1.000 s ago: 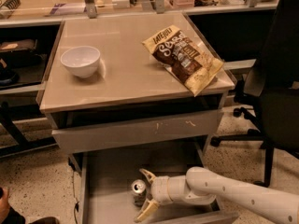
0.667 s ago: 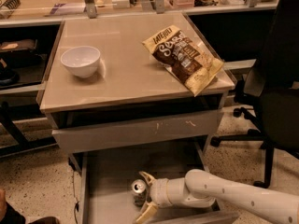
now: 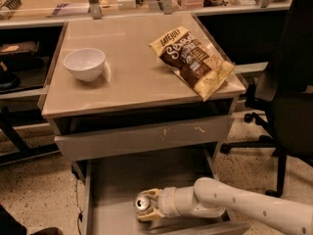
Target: Pick 7up can from middle drawer and place on counter
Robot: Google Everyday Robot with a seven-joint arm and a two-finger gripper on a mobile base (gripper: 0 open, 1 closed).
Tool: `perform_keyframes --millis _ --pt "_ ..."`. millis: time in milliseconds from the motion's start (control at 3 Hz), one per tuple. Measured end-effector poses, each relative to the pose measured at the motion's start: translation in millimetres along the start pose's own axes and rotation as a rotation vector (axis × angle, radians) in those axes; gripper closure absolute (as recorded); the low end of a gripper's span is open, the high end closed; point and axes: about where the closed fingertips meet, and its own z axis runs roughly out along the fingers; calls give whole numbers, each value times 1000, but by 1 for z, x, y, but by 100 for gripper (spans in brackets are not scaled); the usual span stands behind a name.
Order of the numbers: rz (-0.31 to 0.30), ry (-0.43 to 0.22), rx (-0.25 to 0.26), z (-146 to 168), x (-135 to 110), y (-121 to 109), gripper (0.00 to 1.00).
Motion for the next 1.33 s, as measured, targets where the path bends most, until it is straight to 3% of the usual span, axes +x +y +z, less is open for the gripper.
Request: perform_keyframes --millis 667,1333 --pt "0 0 0 0 0 0 96" --pt "0 0 0 0 0 0 100"
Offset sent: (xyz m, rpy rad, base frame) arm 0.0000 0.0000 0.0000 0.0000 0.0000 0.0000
